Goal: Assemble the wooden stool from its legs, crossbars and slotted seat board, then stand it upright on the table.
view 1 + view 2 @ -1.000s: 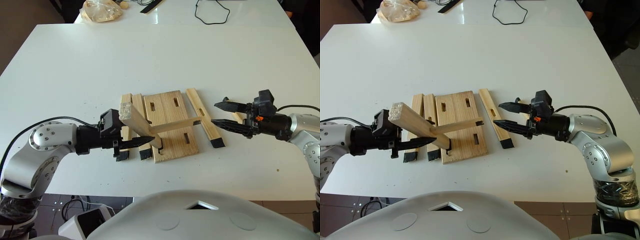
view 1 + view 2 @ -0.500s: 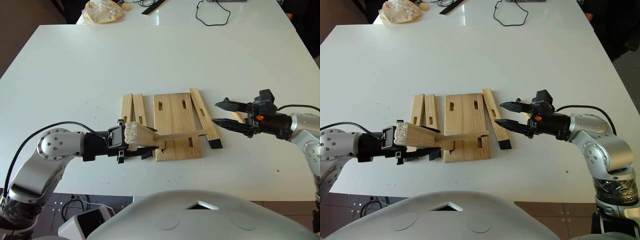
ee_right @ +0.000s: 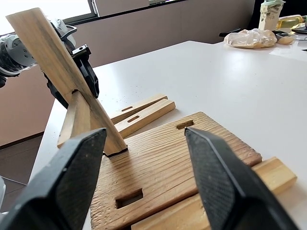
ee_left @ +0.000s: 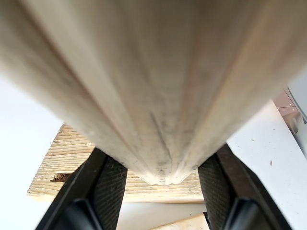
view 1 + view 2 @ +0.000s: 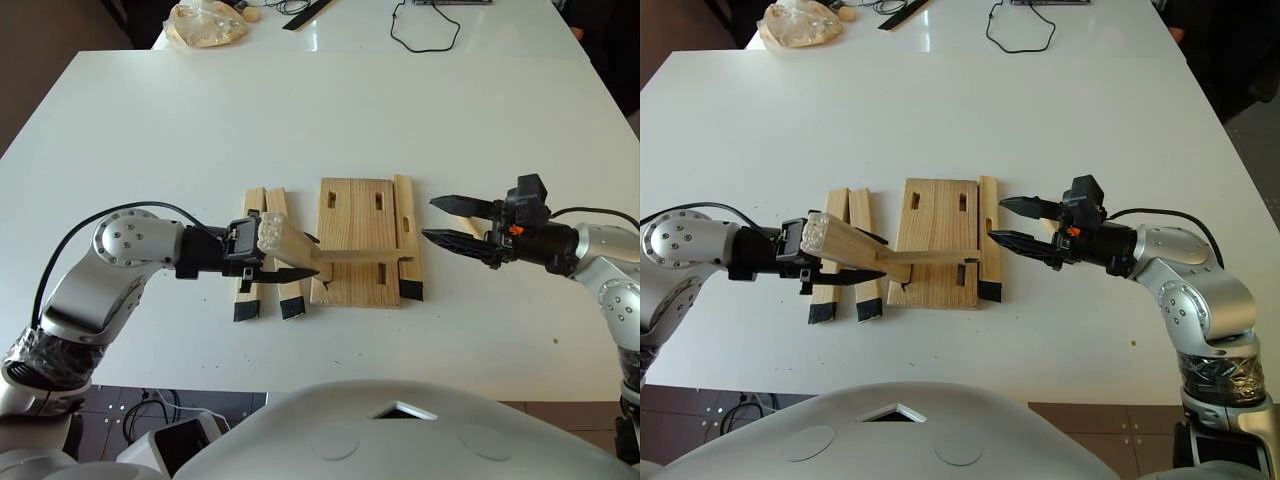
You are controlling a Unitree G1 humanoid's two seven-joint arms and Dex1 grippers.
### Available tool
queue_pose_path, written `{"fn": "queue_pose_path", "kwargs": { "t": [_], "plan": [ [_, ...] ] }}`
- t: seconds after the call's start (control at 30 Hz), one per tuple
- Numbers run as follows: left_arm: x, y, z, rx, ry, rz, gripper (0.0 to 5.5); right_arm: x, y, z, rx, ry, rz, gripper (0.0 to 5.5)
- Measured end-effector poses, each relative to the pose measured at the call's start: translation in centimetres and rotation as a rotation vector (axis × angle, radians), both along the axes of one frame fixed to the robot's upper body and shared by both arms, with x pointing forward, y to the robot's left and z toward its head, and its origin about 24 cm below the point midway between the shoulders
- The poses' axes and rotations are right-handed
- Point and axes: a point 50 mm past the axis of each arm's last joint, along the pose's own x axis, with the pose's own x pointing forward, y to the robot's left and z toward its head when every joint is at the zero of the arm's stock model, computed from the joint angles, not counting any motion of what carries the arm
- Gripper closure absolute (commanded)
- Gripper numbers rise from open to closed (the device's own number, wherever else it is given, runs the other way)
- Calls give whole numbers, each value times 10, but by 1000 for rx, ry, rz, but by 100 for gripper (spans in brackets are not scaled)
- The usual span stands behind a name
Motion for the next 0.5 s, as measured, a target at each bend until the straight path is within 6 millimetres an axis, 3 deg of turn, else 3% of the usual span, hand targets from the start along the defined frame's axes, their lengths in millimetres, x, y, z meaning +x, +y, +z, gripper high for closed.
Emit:
{"fn": "queue_pose_path", "kwargs": {
  "t": [0.1,0.17,0.23,0.27,0.5],
  "plan": [
    [3,-1,0,4,5,-2,346,1,0,-1,-7,-2,-5,250],
    [4,-2,0,10,10,-1,294,1,0,-3,-7,1,-9,250],
    [1,12,-35,180,155,105,263,2,1,-3,-8,-3,-13,250],
    [-2,15,-43,202,190,118,245,2,0,-3,-9,-2,-15,250],
    [1,20,-39,224,156,170,223,3,-1,-4,-20,-14,-28,250]
  ]
}}
